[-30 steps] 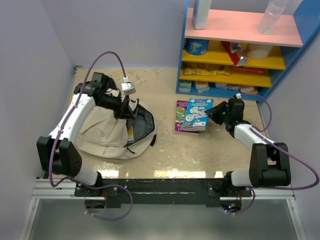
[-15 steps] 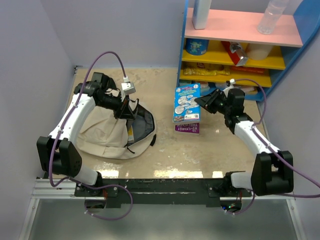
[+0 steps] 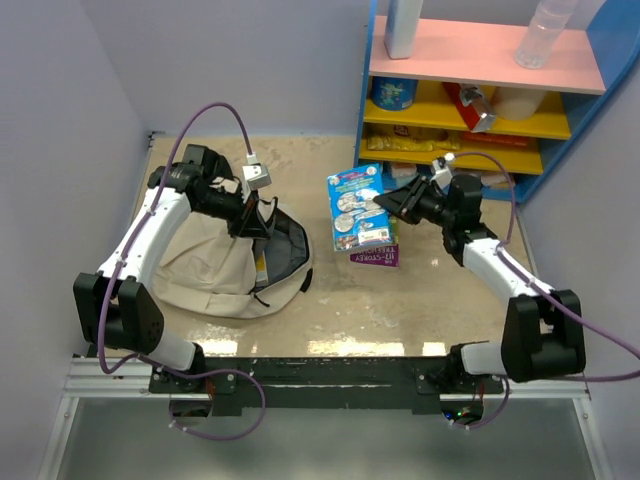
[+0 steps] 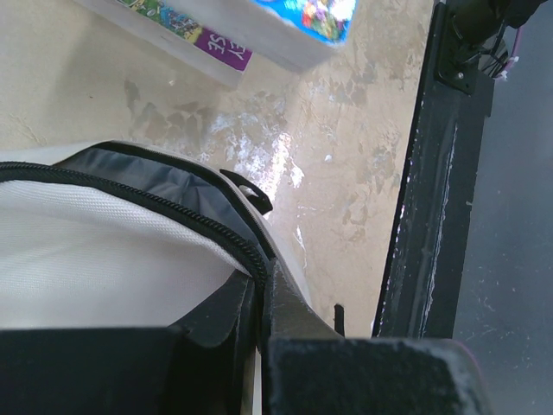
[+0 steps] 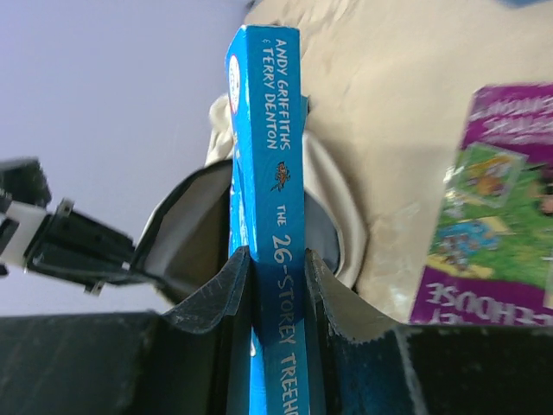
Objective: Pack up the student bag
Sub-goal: Place the book in the student bag.
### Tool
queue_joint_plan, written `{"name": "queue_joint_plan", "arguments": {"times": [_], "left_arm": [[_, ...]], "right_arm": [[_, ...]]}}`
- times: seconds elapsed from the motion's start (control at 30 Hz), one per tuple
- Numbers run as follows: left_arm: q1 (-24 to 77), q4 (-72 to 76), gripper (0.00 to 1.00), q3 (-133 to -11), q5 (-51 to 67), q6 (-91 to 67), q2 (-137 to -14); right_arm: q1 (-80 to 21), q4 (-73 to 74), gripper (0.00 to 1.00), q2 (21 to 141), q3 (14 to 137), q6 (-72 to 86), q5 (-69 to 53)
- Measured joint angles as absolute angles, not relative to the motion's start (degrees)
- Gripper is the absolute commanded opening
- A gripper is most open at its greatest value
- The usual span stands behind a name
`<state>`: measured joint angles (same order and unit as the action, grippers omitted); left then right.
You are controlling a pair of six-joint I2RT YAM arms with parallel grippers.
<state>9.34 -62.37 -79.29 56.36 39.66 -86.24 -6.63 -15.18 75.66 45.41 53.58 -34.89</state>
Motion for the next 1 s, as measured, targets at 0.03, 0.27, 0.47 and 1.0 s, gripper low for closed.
{"name": "queue_joint_plan", "arguments": {"times": [0.03, 0.27, 0.47, 1.0], "left_arm": [[9.3, -62.3, 0.0, -79.3, 56.4, 39.7, -86.2], [9.3, -62.0, 0.0, -79.3, 56.3, 39.4, -86.1], [9.3, -59.6, 0.0, -79.2, 55.5, 36.9, -84.5], [9.1, -57.9, 0.0, -79.2, 55.6, 34.9, -83.7]], "right_arm": [[-7.4, -16.3, 0.0, 76.7, 45.4, 54.1, -36.1], [-14.6, -25.2, 0.0, 81.7, 44.4, 59.2, -44.1], [-18.3, -33.8, 0.0, 84.6, 43.7, 63.5, -48.4], [-26.2, -66.1, 0.0, 108.6, 41.3, 85.0, -50.7]]}}
